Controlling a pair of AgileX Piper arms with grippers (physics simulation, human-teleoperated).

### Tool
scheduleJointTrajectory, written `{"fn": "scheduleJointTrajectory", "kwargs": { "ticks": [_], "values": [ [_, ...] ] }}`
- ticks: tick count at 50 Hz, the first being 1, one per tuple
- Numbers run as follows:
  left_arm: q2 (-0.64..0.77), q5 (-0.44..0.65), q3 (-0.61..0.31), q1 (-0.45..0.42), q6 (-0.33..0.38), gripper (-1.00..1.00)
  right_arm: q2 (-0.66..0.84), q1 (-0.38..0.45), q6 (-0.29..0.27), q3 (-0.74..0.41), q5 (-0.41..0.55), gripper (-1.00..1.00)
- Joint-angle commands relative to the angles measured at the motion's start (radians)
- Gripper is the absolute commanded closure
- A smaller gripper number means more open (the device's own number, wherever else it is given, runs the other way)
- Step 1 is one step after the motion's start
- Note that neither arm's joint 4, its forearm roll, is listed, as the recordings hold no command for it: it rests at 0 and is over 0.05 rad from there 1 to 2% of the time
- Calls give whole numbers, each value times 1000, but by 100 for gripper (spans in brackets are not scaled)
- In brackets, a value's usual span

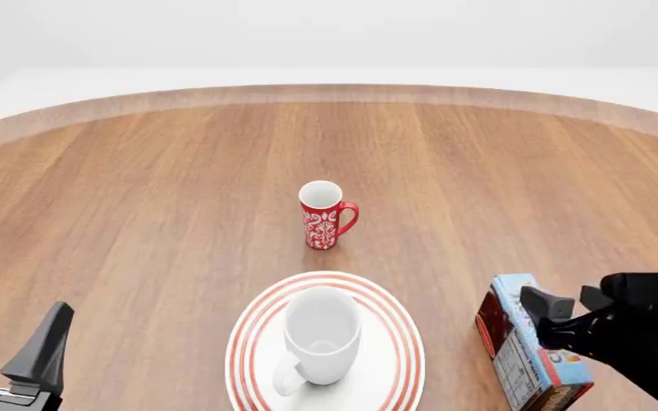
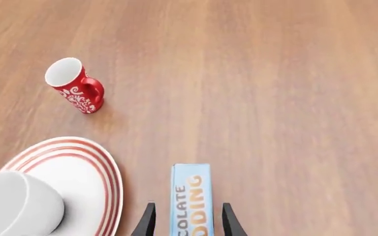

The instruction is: Pick up the white mug and put it on the plate, and put the chocolate pudding to the right of the plate.

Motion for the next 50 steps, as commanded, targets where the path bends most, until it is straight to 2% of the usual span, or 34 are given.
{"fn": "scheduleJointTrajectory", "kwargs": {
  "ticks": [1, 6, 11, 16, 19, 24, 25, 26, 28, 37, 50],
  "values": [
    [0, 0, 0, 0, 0, -100, -150, -2, -10, -99, 165, -100],
    [0, 0, 0, 0, 0, -100, -232, -12, -40, -161, 249, -100],
    [0, 0, 0, 0, 0, -100, -376, -43, -105, -254, 365, -100],
    [0, 0, 0, 0, 0, -100, -456, -65, -124, -296, 413, -100],
    [0, -4, 0, -3, 3, -100, -548, -108, -186, -330, 457, -100],
    [0, -4, 0, -3, 4, -100, -637, -141, -235, -323, 473, -100],
    [0, -5, 0, -3, 6, -100, -701, -167, -285, -333, 486, -100],
    [0, -5, 0, -3, 6, -100, -702, -167, -285, -332, 487, -100],
    [0, -7, 0, -3, 6, -100, -710, -189, -329, -392, 458, -100],
    [0, -17, 0, -2, 11, -100, -710, -204, -368, -457, 394, -100],
    [0, -30, 0, -5, 25, -100, -710, -333, -323, -637, 380, -100]
  ]
}}
